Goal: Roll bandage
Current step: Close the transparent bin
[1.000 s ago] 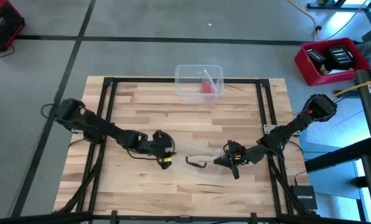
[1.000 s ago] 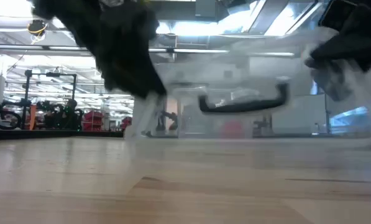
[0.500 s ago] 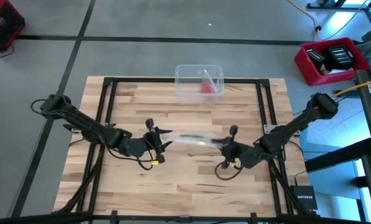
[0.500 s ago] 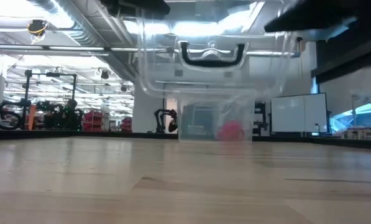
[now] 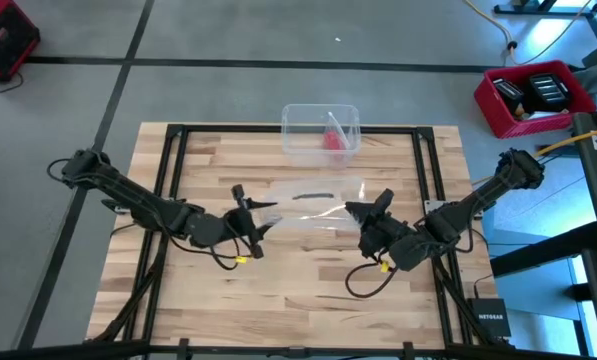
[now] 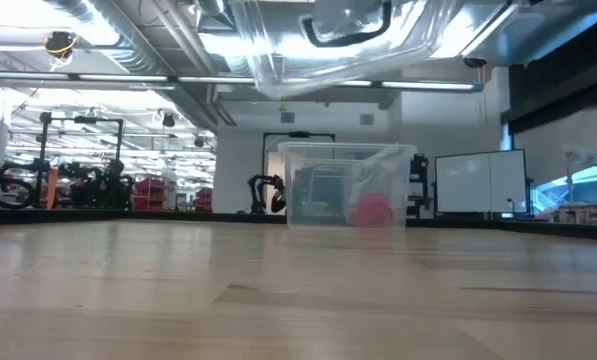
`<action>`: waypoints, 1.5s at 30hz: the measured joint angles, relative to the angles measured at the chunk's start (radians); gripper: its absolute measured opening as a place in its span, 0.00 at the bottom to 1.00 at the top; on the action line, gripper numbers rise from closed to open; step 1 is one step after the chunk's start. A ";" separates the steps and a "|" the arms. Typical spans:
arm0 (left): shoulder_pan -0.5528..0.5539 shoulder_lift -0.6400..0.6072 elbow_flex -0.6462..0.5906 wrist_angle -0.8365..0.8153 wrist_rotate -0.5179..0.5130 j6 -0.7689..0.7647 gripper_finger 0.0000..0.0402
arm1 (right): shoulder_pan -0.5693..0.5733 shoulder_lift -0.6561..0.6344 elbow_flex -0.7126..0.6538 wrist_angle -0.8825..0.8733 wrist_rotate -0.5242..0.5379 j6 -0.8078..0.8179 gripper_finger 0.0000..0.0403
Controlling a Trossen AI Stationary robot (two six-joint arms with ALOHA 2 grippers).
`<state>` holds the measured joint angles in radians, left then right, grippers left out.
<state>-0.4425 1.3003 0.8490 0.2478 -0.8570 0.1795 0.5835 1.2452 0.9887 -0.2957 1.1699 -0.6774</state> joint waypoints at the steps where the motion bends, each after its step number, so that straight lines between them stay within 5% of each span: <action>1: -0.002 -0.013 0.000 0.019 -0.008 0.040 0.42 | 0.000 -0.001 0.000 0.001 -0.007 -0.012 0.08; 15: -0.003 -0.220 -0.002 0.165 -0.112 0.565 0.42 | -0.003 -0.002 0.001 -0.016 -0.029 0.106 0.07; 23: -0.005 -0.260 0.000 0.226 -0.118 0.684 0.42 | -0.002 -0.015 -0.001 0.012 0.229 0.145 0.07; 26: -0.002 -0.249 -0.001 0.203 -0.116 0.578 0.42 | -0.002 -0.028 -0.001 0.016 0.289 0.136 0.07; 29: 0.015 -0.232 -0.001 0.197 -0.104 0.315 0.42 | -0.002 -0.044 -0.001 0.064 0.315 0.094 0.07; 33: 0.088 -0.195 -0.021 0.245 0.172 0.086 0.42 | -0.002 -0.048 -0.001 0.206 0.283 -0.026 0.07; 36: 0.151 -0.132 -0.055 0.394 0.329 -0.012 0.42 | -0.002 -0.048 -0.001 0.350 0.240 -0.140 0.07; 45: 0.297 0.134 -0.072 0.935 0.472 -0.198 0.42 | -0.002 -0.048 -0.001 0.741 0.026 -0.403 0.07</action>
<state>-0.1458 1.4340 0.7769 1.1830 -0.3846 -0.0185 0.5810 1.1971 0.9876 0.4452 1.1960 -1.0801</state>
